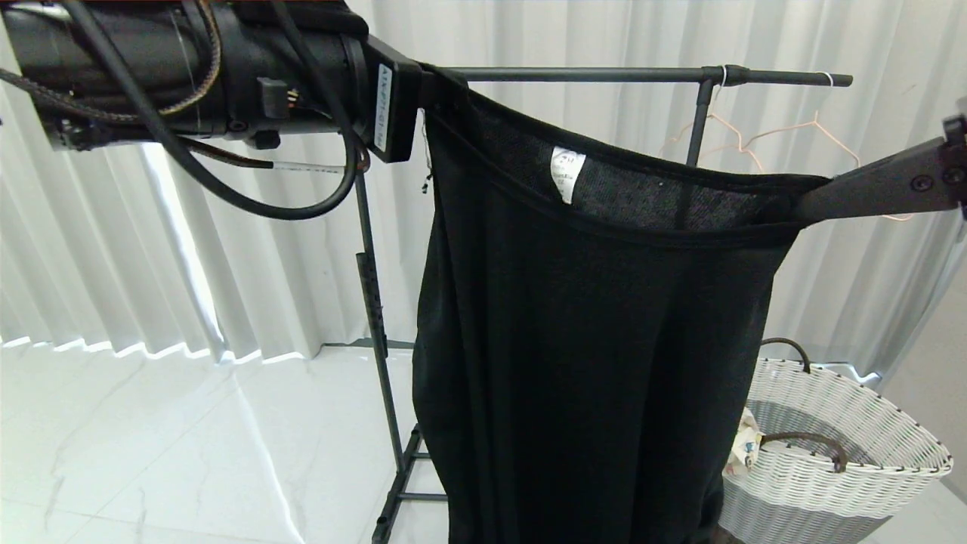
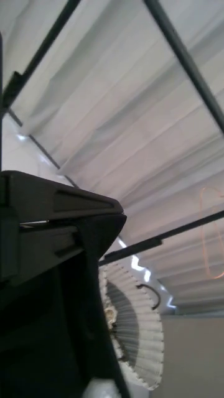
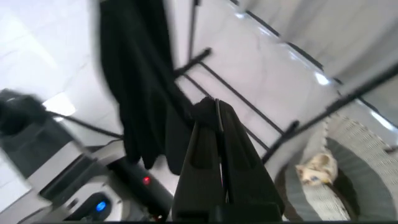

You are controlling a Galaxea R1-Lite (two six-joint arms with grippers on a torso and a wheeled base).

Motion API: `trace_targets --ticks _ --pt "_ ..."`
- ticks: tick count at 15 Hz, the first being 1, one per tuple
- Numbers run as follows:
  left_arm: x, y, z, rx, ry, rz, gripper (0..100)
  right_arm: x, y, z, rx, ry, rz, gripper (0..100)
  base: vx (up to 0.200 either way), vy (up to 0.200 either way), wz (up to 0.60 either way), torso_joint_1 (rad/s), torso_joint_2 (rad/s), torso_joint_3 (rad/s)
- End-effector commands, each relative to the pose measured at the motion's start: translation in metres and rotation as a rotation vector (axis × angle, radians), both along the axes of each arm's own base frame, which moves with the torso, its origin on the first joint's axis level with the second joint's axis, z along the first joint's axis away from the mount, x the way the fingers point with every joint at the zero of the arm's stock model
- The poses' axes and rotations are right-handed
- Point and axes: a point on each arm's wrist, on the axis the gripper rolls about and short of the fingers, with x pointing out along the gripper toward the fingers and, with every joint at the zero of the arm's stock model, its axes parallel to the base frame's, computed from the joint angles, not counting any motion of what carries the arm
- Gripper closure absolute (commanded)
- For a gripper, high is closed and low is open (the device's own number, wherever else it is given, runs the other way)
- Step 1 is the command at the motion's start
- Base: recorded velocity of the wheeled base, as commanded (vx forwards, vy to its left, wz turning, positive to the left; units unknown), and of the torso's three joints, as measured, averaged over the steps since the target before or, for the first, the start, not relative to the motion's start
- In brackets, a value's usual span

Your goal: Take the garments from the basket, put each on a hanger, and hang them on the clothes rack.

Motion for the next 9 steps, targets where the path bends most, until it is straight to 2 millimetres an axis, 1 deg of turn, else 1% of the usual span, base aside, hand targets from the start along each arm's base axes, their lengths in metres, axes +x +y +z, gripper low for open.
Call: trace_targets --ticks 1,3,5,6,7,8,9 --pt "0.012 -0.011 -0.008 0.013 0.02 -0.009 100 -0.008 0.0 0.002 0.011 -0.007 0.037 100 0.0 0.0 0.0 0.0 0.0 0.0" --pt "0.011 -0.01 -0.007 0.013 0.021 -0.006 100 -0.007 0.002 0.002 0.007 -0.005 0.035 100 0.0 0.0 0.0 0.0 0.0 0.0" --pt "-0.007 0.001 -0.004 0.016 0.059 -0.007 100 0.004 0.005 0.002 0.022 -0.023 0.001 100 0.0 0.0 0.0 0.0 0.0 0.0" --pt "-0.025 0.01 -0.003 0.032 0.136 -0.019 100 0.015 0.009 0.005 0.06 -0.061 -0.024 100 0.0 0.0 0.0 0.0 0.0 0.0" --pt "-0.038 0.013 -0.003 0.038 0.194 -0.042 100 0.022 0.014 0.006 0.079 -0.079 -0.03 100 0.0 0.0 0.0 0.0 0.0 0.0" --pt "-0.065 0.021 -0.003 0.04 0.313 -0.099 100 0.034 0.026 0.008 0.118 -0.118 -0.034 100 0.0 0.0 0.0 0.0 0.0 0.0" --pt "-0.083 0.028 -0.003 0.056 0.38 -0.128 100 0.041 0.034 0.008 0.138 -0.141 -0.031 100 0.0 0.0 0.0 0.0 0.0 0.0"
